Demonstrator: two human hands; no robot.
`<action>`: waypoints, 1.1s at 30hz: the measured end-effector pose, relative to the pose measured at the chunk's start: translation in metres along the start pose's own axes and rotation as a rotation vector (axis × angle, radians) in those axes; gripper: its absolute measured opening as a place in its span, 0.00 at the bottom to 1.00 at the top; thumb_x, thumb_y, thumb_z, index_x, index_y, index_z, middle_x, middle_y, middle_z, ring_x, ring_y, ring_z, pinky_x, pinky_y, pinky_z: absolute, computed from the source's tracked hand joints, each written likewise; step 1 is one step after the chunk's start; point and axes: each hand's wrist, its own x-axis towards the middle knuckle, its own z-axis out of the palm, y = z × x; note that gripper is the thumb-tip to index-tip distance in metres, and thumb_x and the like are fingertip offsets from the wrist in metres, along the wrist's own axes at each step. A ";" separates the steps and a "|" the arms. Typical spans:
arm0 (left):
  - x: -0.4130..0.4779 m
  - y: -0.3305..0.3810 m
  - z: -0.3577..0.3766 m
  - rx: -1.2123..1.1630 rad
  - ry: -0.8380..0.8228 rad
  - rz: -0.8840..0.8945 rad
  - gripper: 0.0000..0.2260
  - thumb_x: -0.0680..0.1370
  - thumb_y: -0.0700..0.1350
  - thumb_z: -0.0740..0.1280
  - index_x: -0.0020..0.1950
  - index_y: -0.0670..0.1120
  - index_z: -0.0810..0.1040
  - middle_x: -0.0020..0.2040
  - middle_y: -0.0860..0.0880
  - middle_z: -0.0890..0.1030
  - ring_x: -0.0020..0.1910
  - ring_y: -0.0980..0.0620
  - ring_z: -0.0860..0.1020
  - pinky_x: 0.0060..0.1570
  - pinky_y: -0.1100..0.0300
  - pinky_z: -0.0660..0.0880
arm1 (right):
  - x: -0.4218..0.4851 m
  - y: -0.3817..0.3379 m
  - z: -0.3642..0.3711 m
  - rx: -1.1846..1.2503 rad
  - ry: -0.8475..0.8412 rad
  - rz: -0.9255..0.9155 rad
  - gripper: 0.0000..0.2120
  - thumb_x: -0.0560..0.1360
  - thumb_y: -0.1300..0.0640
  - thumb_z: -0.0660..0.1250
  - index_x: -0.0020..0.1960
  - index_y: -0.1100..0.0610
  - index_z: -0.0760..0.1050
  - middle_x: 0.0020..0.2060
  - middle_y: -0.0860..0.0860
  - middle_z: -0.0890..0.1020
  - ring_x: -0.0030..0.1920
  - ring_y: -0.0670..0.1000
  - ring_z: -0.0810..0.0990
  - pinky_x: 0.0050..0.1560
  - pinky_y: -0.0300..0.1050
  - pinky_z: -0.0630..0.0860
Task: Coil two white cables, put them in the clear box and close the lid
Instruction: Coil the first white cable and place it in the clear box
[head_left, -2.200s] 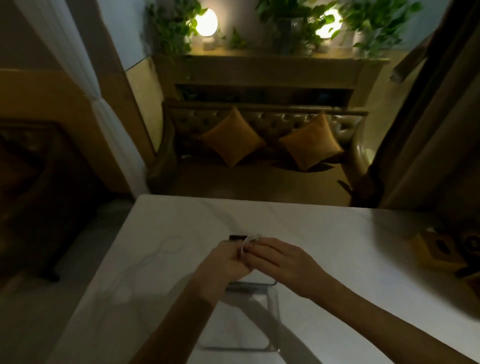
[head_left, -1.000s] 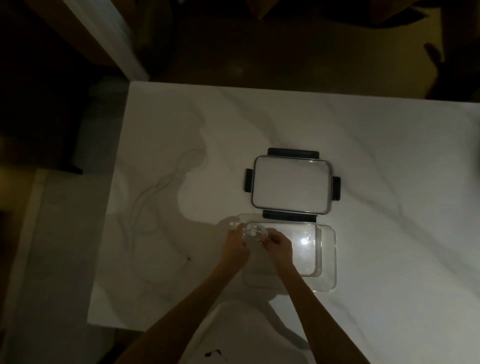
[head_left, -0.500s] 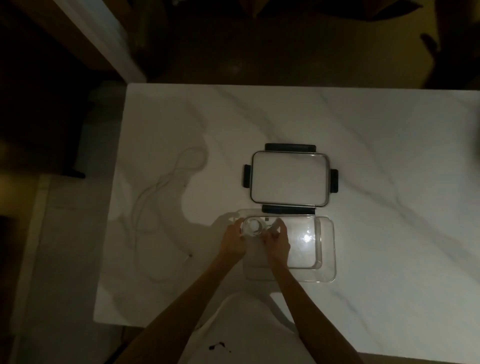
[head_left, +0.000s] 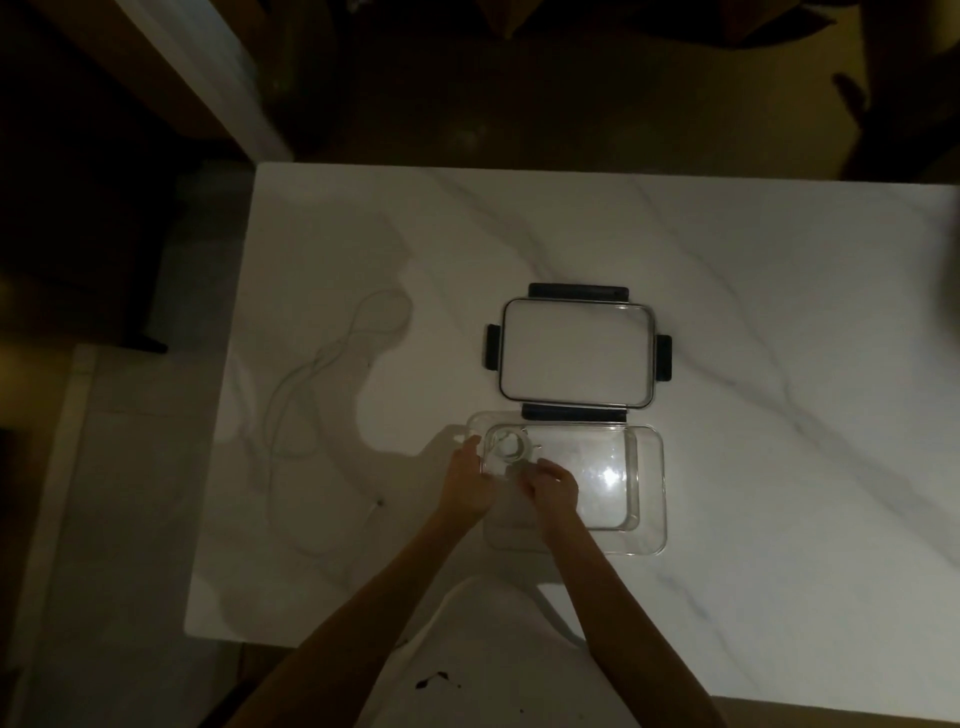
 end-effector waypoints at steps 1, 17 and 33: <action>-0.004 0.006 -0.003 -0.012 0.002 -0.004 0.09 0.71 0.35 0.67 0.50 0.40 0.76 0.39 0.47 0.80 0.36 0.52 0.77 0.36 0.60 0.75 | -0.003 0.000 -0.001 0.030 0.012 0.006 0.05 0.72 0.67 0.65 0.45 0.67 0.79 0.45 0.67 0.81 0.43 0.61 0.78 0.56 0.59 0.76; -0.021 0.010 -0.014 0.014 -0.055 0.038 0.15 0.74 0.30 0.63 0.59 0.39 0.71 0.44 0.47 0.73 0.35 0.62 0.69 0.33 0.76 0.69 | 0.013 0.020 0.004 0.107 -0.305 0.216 0.12 0.75 0.69 0.60 0.44 0.52 0.73 0.43 0.49 0.76 0.43 0.47 0.77 0.58 0.48 0.76; -0.020 -0.010 -0.009 0.054 -0.087 0.119 0.07 0.74 0.35 0.61 0.45 0.33 0.77 0.38 0.41 0.77 0.36 0.53 0.73 0.34 0.72 0.67 | 0.024 0.018 0.018 0.314 -0.346 0.329 0.04 0.77 0.67 0.60 0.48 0.62 0.72 0.48 0.57 0.77 0.48 0.52 0.78 0.51 0.43 0.78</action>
